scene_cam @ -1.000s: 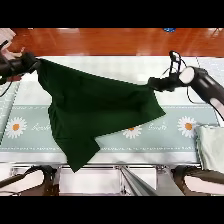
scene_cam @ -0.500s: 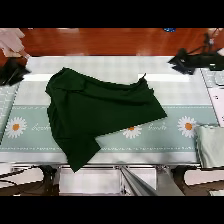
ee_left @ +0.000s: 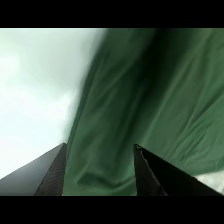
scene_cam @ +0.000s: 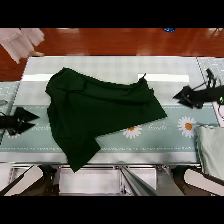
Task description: Fold the shirts.
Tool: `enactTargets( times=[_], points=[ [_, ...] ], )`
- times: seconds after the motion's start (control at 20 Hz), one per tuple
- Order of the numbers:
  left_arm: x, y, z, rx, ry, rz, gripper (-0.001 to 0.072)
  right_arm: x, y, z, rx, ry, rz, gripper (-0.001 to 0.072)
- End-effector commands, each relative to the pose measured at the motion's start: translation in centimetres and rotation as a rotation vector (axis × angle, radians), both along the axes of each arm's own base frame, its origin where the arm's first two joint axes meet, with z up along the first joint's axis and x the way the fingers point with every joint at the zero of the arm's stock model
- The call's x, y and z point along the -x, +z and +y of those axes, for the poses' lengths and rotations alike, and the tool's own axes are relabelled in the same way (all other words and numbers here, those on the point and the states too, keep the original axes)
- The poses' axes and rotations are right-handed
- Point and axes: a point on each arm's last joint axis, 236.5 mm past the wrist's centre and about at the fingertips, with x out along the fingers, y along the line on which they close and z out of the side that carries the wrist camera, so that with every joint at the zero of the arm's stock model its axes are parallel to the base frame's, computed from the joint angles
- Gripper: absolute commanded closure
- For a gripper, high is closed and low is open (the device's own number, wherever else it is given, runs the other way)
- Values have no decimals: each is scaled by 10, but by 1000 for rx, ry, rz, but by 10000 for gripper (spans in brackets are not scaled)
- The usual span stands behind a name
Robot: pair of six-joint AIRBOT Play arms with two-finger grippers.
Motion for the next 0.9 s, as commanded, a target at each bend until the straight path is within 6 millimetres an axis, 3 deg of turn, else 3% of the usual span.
enactTargets(
  times=[0.0, 0.1, 0.25, 0.6, 0.65, 0.7, 0.85],
  points=[
    [42, -28, -28, 74, -7, 117, 196, 38, -19, 22, -42, 23, 6, 303],
    [56, -38, -30, 64, -24, 162, 196, 43, -19, 24, -43, 32, 6, 303],
    [61, -52, -41, 101, -6, 187, 196, 39, -17, 26, -52, 31, -9, 303],
    [41, -77, -79, 91, -73, 147, 207, 35, -13, 29, -74, 17, -25, 303],
    [38, -78, -83, 81, -90, 138, 362, 35, -14, 27, -66, 14, -26, 303],
    [37, -77, -85, 78, -108, 133, 699, 36, -17, 19, -47, -4, -14, 303],
    [29, -68, -95, 107, -136, 86, 690, 47, -30, -22, 0, -148, 72, 303]
  ],
)
